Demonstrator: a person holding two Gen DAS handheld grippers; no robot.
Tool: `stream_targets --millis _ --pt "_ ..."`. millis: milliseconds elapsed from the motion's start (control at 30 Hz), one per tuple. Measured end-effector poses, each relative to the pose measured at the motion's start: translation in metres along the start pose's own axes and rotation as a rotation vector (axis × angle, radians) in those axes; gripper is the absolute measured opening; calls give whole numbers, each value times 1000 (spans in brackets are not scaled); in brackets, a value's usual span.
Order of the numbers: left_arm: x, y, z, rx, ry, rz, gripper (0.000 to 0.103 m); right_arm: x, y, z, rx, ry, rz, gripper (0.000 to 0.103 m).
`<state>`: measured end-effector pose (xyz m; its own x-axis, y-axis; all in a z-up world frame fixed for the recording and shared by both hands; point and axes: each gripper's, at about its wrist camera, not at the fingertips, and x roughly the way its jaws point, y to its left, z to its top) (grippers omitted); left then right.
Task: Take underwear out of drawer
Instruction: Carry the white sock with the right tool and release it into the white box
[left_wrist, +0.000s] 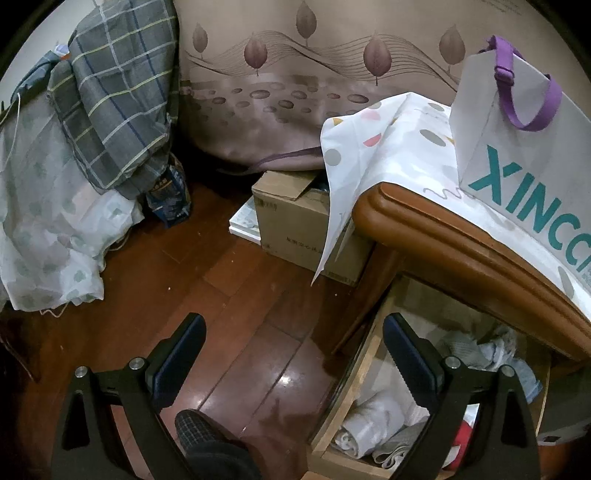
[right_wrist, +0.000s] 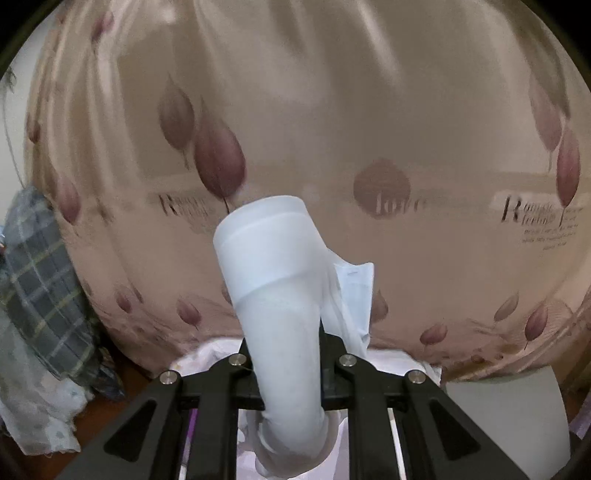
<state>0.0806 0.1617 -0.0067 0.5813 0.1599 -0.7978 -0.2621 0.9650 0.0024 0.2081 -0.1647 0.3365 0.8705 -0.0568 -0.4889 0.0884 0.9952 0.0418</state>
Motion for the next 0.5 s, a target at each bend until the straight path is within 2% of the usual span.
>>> stream_targets --millis 233,400,433,500 --pt "2 -2 3 -13 3 -7 96 94 4 -65 -49 241 -51 16" --pt "1 -2 3 -8 -3 -10 96 134 3 -108 -53 393 -33 16" --pt "0 -2 2 -7 -3 -12 96 140 3 -116 -50 422 -25 17" --pt "-1 -2 1 -5 -4 -14 96 149 4 -128 -54 466 -18 24"
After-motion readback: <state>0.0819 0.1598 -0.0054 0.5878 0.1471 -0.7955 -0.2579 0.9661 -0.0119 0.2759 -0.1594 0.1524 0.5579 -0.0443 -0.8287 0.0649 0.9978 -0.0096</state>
